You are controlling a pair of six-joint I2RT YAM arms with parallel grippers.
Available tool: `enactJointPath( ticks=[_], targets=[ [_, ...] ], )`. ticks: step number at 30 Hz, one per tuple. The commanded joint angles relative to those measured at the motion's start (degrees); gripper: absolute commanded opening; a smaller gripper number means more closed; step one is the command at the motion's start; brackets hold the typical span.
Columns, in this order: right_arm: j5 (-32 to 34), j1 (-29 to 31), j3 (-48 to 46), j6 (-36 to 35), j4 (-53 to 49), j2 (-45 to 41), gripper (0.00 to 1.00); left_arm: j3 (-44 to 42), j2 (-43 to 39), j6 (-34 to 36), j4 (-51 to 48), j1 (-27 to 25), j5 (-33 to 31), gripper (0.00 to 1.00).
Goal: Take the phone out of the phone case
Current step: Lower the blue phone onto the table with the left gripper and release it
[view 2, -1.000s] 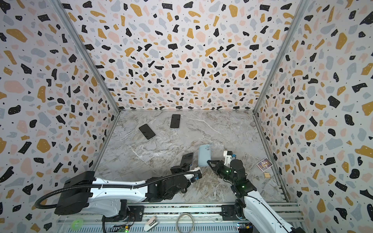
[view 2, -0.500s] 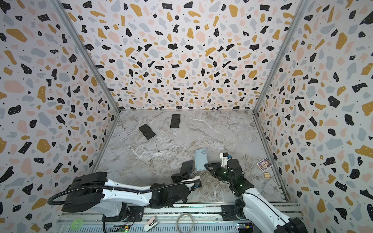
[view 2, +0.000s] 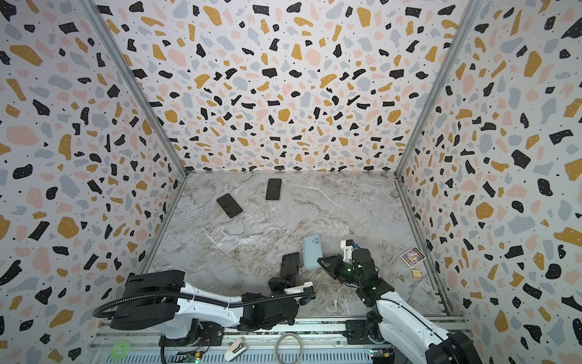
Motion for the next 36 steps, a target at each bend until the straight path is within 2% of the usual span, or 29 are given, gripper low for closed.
enactJointPath(
  ticks=[1, 10, 19, 28, 36],
  targets=[
    [-0.14, 0.89, -0.12, -1.29, 2.02, 1.30, 0.00, -0.46, 0.99, -2.78, 1.89, -0.52, 0.11, 0.00],
    [0.58, 2.32, -0.65, -1.02, 4.83, 5.26, 0.00, 0.32, 4.65, -6.19, -0.09, -2.01, 0.84, 0.01],
    [1.27, 2.64, -1.24, -1.16, 5.19, 6.89, 0.00, 0.04, 5.34, -8.62, -0.54, -2.43, 1.49, 0.13],
    [3.14, 4.21, -1.32, -1.29, 5.88, 8.38, 0.00, -0.61, 3.80, -10.76, -0.92, -2.47, 1.72, 0.33],
    [4.81, 5.96, -1.44, -1.01, 5.74, 9.17, 0.00, -1.21, 1.63, -13.34, -1.92, -2.42, 1.37, 0.44]
  ],
)
